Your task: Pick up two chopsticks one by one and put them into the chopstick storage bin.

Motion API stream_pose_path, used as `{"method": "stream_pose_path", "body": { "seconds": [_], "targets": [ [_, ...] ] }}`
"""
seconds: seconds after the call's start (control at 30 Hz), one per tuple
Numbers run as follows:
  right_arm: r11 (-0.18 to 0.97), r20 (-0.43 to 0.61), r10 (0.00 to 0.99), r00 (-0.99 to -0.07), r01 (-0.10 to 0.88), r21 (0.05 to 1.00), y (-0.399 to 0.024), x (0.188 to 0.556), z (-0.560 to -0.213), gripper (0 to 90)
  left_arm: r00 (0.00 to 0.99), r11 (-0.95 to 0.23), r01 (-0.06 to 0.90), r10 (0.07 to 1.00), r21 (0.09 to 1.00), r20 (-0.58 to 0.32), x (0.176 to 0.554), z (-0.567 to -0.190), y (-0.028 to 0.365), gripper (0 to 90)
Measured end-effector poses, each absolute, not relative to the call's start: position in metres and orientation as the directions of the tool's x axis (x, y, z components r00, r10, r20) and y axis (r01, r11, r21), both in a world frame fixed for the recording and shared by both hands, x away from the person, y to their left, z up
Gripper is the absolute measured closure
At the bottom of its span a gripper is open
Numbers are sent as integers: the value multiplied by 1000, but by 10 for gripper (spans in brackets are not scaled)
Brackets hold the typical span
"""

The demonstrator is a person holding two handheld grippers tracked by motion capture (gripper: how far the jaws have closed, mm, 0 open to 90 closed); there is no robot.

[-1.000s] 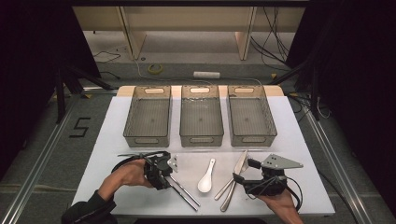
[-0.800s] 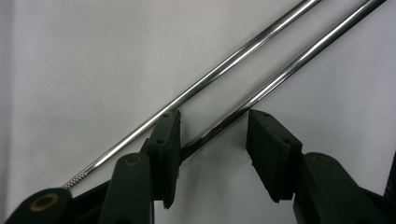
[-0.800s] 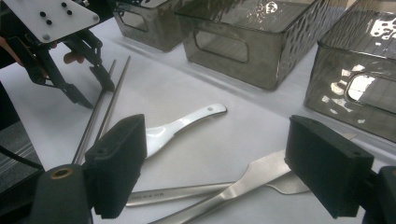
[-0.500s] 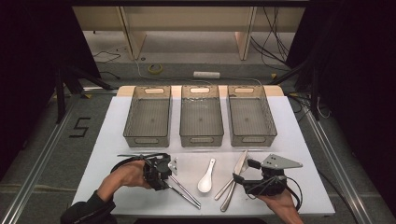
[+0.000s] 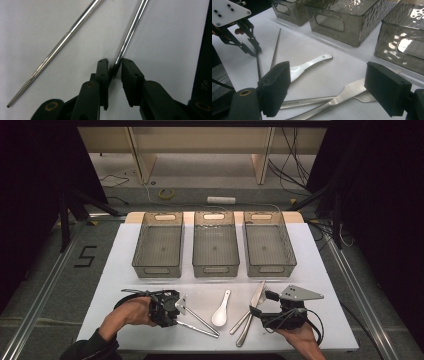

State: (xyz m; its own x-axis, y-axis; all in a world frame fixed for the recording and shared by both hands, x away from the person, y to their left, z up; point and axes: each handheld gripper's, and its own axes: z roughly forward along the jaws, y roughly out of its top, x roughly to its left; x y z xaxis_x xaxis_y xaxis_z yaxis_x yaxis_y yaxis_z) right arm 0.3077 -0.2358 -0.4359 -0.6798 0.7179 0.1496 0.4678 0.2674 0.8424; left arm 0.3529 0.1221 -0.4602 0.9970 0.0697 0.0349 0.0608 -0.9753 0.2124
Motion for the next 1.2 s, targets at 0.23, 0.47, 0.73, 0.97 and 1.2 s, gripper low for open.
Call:
{"method": "stream_pose_path", "body": {
  "seconds": [0.23,0.47,0.73,0.97,1.2],
  "targets": [
    [277,145,719,-680,471,837,-234,308,-436,216,998,-980,31,40,197,40,347,-460,123,795],
    [282,143,717,-682,472,836,-234,308,-437,216,999,-980,17,25,197,36,344,-460,124,826],
    [288,147,711,-687,476,831,-233,308,-437,216,999,-981,-31,-24,190,38,340,-460,125,851],
    [294,146,708,-691,476,829,-233,308,-438,216,999,-981,-41,-37,189,25,339,-460,126,857],
    [297,146,708,-691,479,826,-232,308,-438,216,998,-973,-46,-37,226,46,338,-452,125,859]
  ]
}}
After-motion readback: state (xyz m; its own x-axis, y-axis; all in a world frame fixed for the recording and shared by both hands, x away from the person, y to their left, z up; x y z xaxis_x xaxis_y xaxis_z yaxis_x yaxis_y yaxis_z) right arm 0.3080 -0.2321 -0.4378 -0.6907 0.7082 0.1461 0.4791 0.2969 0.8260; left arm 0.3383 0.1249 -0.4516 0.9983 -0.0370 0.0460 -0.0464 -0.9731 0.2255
